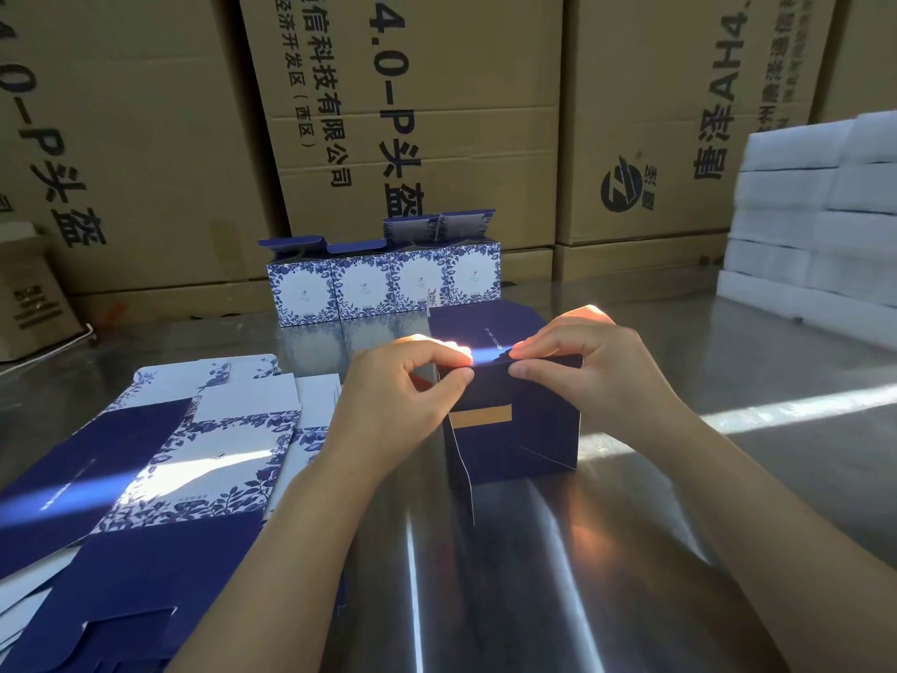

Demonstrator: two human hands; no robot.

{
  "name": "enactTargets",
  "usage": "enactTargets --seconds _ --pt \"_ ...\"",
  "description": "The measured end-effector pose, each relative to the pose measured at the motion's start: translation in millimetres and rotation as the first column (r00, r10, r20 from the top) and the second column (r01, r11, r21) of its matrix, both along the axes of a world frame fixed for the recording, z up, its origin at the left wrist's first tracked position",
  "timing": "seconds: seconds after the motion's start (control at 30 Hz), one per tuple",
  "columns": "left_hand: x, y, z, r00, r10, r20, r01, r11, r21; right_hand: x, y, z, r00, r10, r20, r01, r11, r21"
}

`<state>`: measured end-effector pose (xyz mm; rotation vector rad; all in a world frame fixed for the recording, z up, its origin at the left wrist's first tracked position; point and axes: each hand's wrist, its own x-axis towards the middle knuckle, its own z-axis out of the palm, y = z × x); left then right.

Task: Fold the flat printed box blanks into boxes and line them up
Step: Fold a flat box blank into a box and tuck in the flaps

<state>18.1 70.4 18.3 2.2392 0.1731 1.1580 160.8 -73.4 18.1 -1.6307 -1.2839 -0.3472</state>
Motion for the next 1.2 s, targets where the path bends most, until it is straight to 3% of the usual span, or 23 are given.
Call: enactTargets --seconds 0.4,0.67,1.2 --pt "-3.2 3.3 2.2 1.000 0.025 -0.015 -0.025 0.999 -0.020 1.3 1.4 -3.0 0.999 0.005 -0.043 -0.006 1.000 -0.031" --pt "-1.3 5.6 -0.2 0.999 0.050 -0.010 -0.050 0.999 0.001 5.1 -0.6 -3.1 0.984 -0.027 -0.179 0.029 1.000 0.009" --pt "-3.4 9.5 -0.9 0.997 0.075 -0.018 -0.076 0.997 -0.012 3.6 -0.6 -4.3 0.989 -0.034 -0.146 0.035 0.999 0.002"
